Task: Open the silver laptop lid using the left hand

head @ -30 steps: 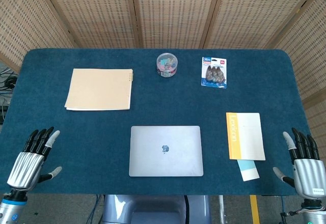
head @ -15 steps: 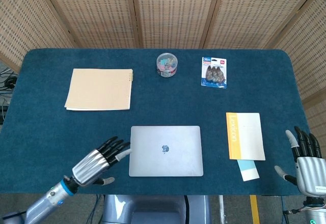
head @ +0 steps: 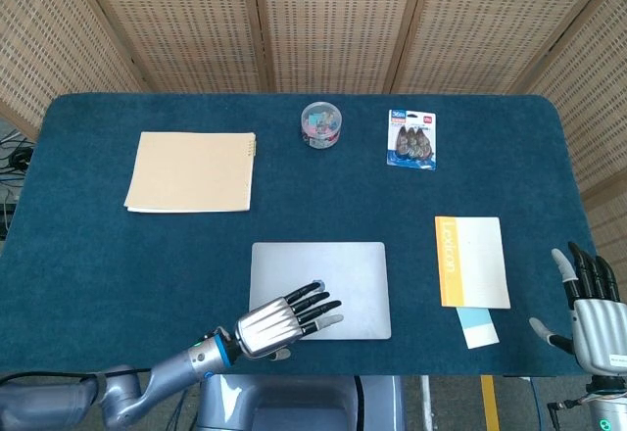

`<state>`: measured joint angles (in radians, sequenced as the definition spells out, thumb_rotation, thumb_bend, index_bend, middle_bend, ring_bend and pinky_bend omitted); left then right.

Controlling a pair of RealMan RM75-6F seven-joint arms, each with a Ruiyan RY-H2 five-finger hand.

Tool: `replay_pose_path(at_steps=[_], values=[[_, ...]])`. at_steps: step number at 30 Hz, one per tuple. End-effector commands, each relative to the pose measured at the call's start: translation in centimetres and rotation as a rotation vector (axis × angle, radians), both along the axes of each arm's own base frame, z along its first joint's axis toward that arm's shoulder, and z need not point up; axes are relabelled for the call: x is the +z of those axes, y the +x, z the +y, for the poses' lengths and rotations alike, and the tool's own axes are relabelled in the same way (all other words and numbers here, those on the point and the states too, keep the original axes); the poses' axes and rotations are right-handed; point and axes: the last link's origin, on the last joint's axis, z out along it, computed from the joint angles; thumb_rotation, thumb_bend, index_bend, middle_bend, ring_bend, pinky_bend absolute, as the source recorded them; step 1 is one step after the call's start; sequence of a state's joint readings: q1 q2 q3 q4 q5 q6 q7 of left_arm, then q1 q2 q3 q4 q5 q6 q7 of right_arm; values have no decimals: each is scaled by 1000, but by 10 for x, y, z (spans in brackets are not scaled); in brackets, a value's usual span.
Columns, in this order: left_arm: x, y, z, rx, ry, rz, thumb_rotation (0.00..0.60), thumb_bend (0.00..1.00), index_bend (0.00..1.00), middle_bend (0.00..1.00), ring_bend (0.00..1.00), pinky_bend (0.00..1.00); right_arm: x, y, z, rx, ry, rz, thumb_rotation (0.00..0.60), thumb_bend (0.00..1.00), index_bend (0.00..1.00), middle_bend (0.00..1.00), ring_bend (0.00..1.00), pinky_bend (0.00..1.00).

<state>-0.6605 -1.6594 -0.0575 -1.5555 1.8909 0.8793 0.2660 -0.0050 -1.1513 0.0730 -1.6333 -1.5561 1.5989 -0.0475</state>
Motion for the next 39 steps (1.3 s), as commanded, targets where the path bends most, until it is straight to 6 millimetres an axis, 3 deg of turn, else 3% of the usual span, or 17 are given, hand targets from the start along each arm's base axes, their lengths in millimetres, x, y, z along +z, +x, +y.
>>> replay_pose_path(at_steps=[1, 13, 39], values=[[-16, 11, 5, -56, 24, 20, 600, 0, 0, 0, 0, 0, 1, -1, -1, -3, 1, -6, 600, 0, 0, 0, 0, 0], [-47, 16, 8, -49, 25, 60, 600, 0, 0, 0, 0, 0, 5, -3, -1, -2, 2, -31, 600, 0, 0, 0, 0, 0], [-69, 22, 12, -39, 55, 70, 600, 0, 0, 0, 0, 0, 10, -5, -2, -6, 1, -59, 600, 0, 0, 0, 0, 0]])
